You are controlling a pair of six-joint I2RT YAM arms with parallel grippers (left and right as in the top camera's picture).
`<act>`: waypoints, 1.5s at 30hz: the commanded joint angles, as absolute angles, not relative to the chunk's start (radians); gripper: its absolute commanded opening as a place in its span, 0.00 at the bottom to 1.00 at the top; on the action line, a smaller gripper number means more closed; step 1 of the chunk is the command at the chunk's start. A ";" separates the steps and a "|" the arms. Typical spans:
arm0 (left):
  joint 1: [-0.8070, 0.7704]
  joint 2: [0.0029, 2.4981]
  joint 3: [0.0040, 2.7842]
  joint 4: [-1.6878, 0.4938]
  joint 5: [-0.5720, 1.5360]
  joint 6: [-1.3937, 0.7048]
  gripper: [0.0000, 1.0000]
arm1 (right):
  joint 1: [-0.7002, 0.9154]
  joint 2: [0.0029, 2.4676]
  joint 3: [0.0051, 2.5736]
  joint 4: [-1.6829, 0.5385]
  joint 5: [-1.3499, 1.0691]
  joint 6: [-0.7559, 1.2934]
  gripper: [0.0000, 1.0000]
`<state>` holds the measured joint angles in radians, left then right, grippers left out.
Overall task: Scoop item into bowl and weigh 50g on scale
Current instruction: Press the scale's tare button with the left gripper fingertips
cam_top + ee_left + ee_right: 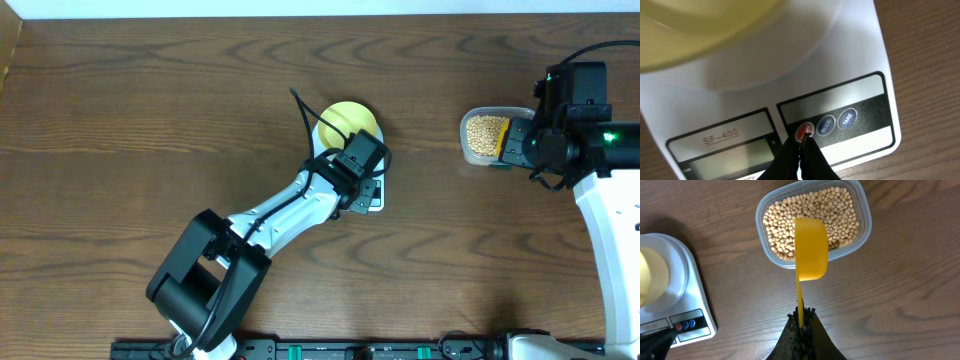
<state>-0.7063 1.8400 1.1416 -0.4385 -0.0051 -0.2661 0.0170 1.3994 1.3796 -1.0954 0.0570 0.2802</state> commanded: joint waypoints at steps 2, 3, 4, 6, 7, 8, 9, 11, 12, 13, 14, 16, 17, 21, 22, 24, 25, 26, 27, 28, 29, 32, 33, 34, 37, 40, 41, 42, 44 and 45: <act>-0.717 1.869 1.161 -0.443 -0.004 -0.275 0.07 | 0.012 1.394 1.400 -1.093 0.069 0.272 0.01; -0.717 1.869 1.161 -0.442 -0.005 -0.275 0.07 | 0.012 1.394 1.400 -1.094 0.069 0.272 0.01; -0.717 1.869 1.161 -0.442 -0.005 -0.275 0.07 | 0.012 1.394 1.400 -1.095 0.069 0.272 0.01; -0.717 1.869 1.161 -0.442 -0.005 -0.275 0.07 | 0.012 1.394 1.400 -1.096 0.069 0.272 0.01; -0.717 1.869 1.161 -0.442 -0.006 -0.275 0.07 | 0.012 1.394 1.400 -1.095 0.069 0.272 0.01; -0.717 1.869 1.162 -0.442 -0.010 -0.275 0.07 | 0.012 1.394 1.400 -1.096 0.069 0.272 0.01; -0.717 1.869 1.161 -0.442 -0.012 -0.275 0.07 | 0.012 1.394 1.400 -1.096 0.069 0.272 0.01; -0.717 1.869 1.162 -0.439 -0.012 -0.275 0.07 | 0.012 1.394 1.400 -1.095 0.069 0.272 0.01; -0.717 1.869 1.161 -0.438 -0.013 -0.275 0.07 | 0.012 1.394 1.400 -1.095 0.069 0.271 0.01; -0.717 1.869 1.161 -0.435 -0.013 -0.275 0.07 | 0.012 1.394 1.400 -1.095 0.069 0.271 0.01; -0.717 1.869 1.162 -0.430 -0.014 -0.275 0.07 | 0.012 1.394 1.400 -1.095 0.069 0.271 0.01; -0.717 1.869 1.161 -0.421 -0.022 -0.275 0.07 | 0.012 1.394 1.400 -1.095 0.069 0.270 0.01; -0.717 1.869 1.161 -0.418 -0.031 -0.275 0.07 | 0.012 1.394 1.400 -1.095 0.069 0.264 0.01; -0.717 1.869 1.161 -0.413 -0.043 -0.275 0.07 | 0.012 1.394 1.400 -1.095 0.069 0.264 0.01; -0.717 1.869 1.161 -0.412 -0.043 -0.275 0.07 | 0.012 1.394 1.400 -1.095 0.069 0.264 0.01; -0.717 1.869 1.161 -0.412 -0.048 -0.275 0.08 | 0.012 1.394 1.400 -1.095 0.069 0.263 0.01; -0.717 1.870 1.161 -0.413 -0.056 -0.275 0.07 | 0.012 1.394 1.400 -1.095 0.069 0.262 0.01; -0.717 1.871 1.161 -0.413 -0.063 -0.275 0.07 | 0.012 1.394 1.400 -1.095 0.069 0.256 0.01; -0.717 1.871 1.161 -0.412 -0.065 -0.275 0.07 | 0.012 1.394 1.400 -1.095 0.069 0.256 0.01; -0.717 1.871 1.161 -0.412 -0.065 -0.275 0.07 | 0.012 1.394 1.400 -1.095 0.069 0.256 0.01; -0.717 1.871 1.161 -0.412 -0.065 -0.275 0.07 | 0.012 1.394 1.400 -1.095 0.069 0.256 0.01; -0.717 1.872 1.161 -0.412 -0.065 -0.275 0.07 | 0.012 1.394 1.400 -1.093 0.069 0.256 0.01; -0.717 1.874 1.161 -0.412 -0.065 -0.275 0.07 | 0.012 1.394 1.400 -1.092 0.069 0.256 0.01; -0.717 1.877 1.161 -0.412 -0.065 -0.275 0.07 | 0.012 1.394 1.400 -1.092 0.069 0.256 0.01; -0.717 1.890 1.161 -0.412 -0.065 -0.275 0.07 | 0.012 1.394 1.400 -1.092 0.069 0.255 0.01; -0.717 1.906 1.161 -0.412 -0.065 -0.275 0.07 | 0.012 1.394 1.400 -1.092 0.069 0.253 0.01; -0.717 1.910 1.161 -0.412 -0.065 -0.275 0.07 | 0.012 1.394 1.400 -1.092 0.069 0.253 0.01; -0.717 1.913 1.161 -0.412 -0.065 -0.275 0.07 | 0.012 1.394 1.400 -1.092 0.069 0.253 0.01; -0.717 1.916 1.161 -0.411 -0.065 -0.275 0.07 | 0.012 1.393 1.400 -1.092 0.069 0.253 0.01; -0.717 1.916 1.161 -0.410 -0.065 -0.275 0.07 | 0.012 1.393 1.400 -1.092 0.069 0.253 0.01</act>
<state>-0.7166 1.8786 1.1534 -0.4091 -0.0463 -0.2661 0.0170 1.3994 1.3796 -1.0954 0.0570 0.2684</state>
